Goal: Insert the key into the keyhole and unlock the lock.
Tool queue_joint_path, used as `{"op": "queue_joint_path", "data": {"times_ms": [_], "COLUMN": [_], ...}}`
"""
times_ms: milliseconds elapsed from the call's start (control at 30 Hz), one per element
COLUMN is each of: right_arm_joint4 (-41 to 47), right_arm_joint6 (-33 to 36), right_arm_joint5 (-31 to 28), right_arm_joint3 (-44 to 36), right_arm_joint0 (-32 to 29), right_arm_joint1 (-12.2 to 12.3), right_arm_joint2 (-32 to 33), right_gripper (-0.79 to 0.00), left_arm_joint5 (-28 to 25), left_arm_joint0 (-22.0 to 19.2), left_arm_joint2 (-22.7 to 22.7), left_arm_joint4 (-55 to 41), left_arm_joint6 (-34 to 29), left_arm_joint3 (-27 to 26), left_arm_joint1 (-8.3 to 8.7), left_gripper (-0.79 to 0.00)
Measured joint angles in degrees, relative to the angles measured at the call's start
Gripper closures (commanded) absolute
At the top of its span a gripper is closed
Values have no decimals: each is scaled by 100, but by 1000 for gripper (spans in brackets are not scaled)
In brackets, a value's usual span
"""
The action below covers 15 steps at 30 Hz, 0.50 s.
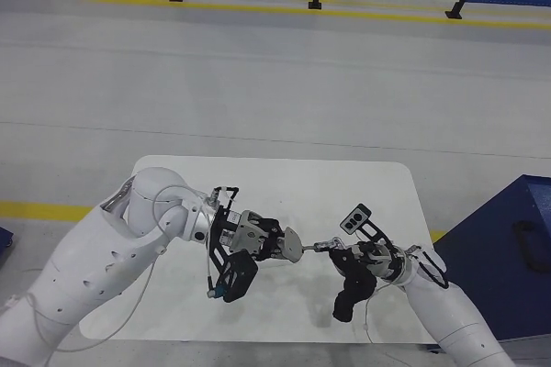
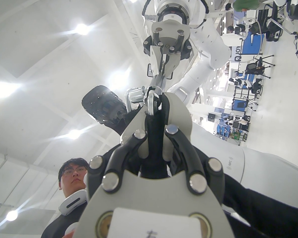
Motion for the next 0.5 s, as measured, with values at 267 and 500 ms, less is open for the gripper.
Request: {"op": "queue_joint_path", "data": {"times_ms": [267, 500], "right_arm_joint4": [-33, -90], "right_arm_joint6": [0, 0], "right_arm_joint5": [16, 15], "right_arm_joint3": [35, 45], "right_arm_joint0": [48, 83], "right_arm_joint1": [-26, -51], "right_arm_joint2": [-19, -46], "right_gripper": [0, 0], "left_arm_joint5": [40, 60], "left_arm_joint0": [-59, -94], "left_arm_joint2": [68, 102], "left_arm_joint4": [-44, -58], "left_arm_joint6": [42, 63], "left_arm_joint3": [75, 130], "left_arm_joint1": [1, 12], "left_gripper": [0, 0]}}
